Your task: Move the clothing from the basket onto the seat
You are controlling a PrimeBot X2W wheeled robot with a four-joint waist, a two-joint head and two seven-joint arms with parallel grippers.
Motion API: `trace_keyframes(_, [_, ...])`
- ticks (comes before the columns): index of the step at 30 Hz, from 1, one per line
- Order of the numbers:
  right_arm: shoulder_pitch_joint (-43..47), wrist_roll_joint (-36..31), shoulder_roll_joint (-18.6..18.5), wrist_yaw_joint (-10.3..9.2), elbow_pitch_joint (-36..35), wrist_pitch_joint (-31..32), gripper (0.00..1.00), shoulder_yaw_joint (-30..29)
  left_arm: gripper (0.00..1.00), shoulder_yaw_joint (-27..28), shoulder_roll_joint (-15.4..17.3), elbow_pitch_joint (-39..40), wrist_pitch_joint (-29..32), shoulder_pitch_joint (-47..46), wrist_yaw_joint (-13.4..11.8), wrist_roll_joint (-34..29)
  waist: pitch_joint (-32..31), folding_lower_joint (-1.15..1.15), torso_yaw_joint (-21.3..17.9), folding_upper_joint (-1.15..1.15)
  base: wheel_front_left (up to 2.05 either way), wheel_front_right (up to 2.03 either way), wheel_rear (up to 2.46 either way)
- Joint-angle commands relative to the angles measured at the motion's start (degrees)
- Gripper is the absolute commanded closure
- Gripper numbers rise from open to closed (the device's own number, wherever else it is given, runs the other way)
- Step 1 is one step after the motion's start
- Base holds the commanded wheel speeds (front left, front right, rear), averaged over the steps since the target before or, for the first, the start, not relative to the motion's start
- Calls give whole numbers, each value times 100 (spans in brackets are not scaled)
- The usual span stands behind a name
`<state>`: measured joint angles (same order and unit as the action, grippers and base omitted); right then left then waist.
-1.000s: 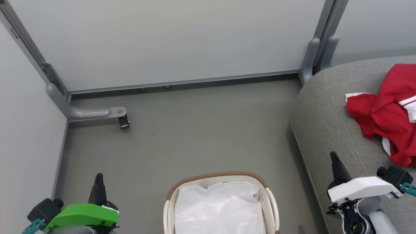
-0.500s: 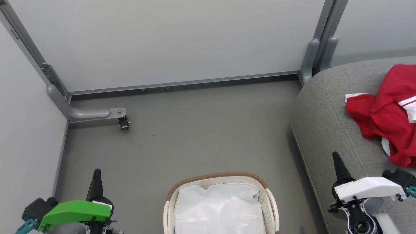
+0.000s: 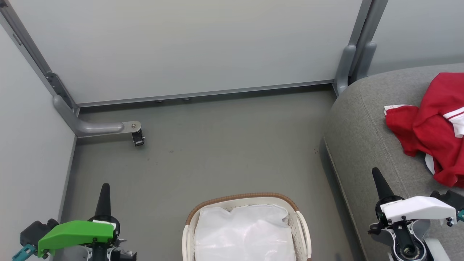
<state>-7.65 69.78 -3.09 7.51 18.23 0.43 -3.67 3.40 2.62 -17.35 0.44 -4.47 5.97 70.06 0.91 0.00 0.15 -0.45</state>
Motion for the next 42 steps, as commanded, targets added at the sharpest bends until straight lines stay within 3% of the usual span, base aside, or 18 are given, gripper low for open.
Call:
trace_keyframes(1, [21,154,-21,-1,-81,45,100,-40,100,32,30,57,34,-140,26,160,-3,0,-1,26,0,0,0])
trace_keyframes(42, [127,1917,9,-3,-362,537,100,-267,100,291,40,277,535,-236,145,1901,-68,0,-12,41,0,0,0])
